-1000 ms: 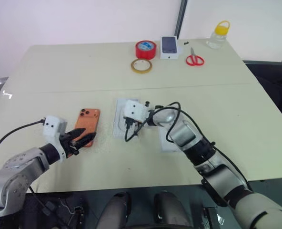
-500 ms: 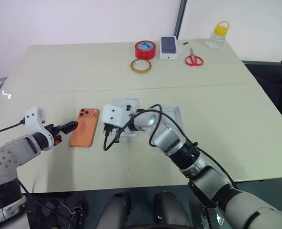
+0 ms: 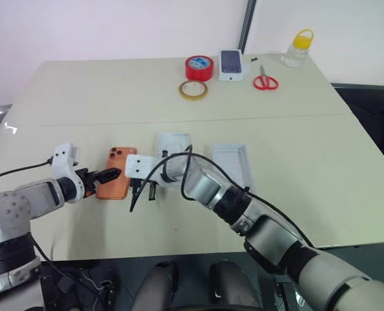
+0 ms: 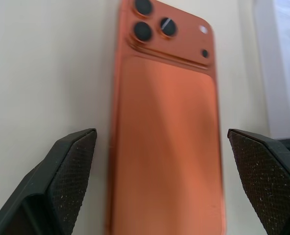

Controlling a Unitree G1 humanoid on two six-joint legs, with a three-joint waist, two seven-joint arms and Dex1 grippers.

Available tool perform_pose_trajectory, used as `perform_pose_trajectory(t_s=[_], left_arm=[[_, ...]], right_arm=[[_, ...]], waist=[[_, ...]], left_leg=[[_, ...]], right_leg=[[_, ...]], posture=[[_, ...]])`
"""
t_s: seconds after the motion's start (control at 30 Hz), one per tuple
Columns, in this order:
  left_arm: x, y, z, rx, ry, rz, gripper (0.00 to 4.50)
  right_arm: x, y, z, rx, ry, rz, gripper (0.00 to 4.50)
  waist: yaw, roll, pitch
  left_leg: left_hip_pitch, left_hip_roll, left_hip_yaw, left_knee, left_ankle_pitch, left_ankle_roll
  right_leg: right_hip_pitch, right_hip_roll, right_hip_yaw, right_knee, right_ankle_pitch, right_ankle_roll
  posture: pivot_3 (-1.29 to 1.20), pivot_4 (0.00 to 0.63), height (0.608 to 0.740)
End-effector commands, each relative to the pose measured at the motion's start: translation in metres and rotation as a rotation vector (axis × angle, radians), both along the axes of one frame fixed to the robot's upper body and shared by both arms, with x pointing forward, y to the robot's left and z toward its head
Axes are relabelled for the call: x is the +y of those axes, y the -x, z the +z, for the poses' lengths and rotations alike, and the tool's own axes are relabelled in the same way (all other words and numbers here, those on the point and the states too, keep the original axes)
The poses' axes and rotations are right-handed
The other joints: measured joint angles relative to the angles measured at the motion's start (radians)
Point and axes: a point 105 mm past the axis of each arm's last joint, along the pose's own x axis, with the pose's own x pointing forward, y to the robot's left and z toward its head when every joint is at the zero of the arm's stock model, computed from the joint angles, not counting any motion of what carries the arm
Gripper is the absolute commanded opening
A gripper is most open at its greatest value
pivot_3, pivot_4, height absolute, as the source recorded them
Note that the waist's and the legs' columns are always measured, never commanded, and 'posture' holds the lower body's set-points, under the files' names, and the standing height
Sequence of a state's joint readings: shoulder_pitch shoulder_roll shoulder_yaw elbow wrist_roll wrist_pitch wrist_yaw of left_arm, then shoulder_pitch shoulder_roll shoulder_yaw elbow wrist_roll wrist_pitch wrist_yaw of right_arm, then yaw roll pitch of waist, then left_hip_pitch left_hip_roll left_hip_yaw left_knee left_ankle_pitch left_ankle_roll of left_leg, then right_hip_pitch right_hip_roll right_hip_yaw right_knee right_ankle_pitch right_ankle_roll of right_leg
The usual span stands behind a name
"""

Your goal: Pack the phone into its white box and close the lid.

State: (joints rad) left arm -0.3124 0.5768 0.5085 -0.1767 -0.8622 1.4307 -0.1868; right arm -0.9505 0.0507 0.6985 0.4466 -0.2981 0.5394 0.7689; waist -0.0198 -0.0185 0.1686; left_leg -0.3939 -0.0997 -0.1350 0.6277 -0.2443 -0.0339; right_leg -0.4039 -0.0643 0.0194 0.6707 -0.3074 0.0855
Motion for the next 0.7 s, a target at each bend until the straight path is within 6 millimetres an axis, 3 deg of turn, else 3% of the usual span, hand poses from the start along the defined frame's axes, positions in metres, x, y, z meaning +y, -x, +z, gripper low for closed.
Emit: perform_pose_trajectory(t_s=[0.03, 0.37, 0.7], left_arm=[[-0.027, 0.012, -0.015, 0.074, 0.082, -0.101, 4.48], [-0.053, 0.020, -0.014, 0.064, 0.169, -0.150, 4.48], [-0.036, 0.003, -0.002, 0.017, 0.293, -0.028, 4.48]], right_arm=[[0.010, 0.001, 0.009, -0.040, 0.002, 0.038, 0.00], [0.001, -0.004, 0.009, -0.050, 0.008, 0.032, 0.00], [0.000, -0.002, 0.007, -0.047, 0.002, 0.032, 0.00]], waist=[[0.001, 0.000, 0.000], [0.004, 0.001, -0.003], [0.006, 0.001, -0.003]], left_leg=[[0.000, 0.000, 0.000, 0.000, 0.000, 0.000], [0.001, 0.000, 0.000, 0.001, 0.000, 0.000], [0.001, 0.000, 0.000, 0.001, 0.000, 0.000]], right_leg=[[0.000, 0.000, 0.000, 0.000, 0.000, 0.000], [0.001, 0.000, 0.000, 0.000, 0.000, 0.000], [0.002, 0.000, -0.001, 0.000, 0.000, 0.000]], posture=[[0.00, 0.150, 0.740], [0.00, 0.150, 0.740], [0.00, 0.150, 0.740]])
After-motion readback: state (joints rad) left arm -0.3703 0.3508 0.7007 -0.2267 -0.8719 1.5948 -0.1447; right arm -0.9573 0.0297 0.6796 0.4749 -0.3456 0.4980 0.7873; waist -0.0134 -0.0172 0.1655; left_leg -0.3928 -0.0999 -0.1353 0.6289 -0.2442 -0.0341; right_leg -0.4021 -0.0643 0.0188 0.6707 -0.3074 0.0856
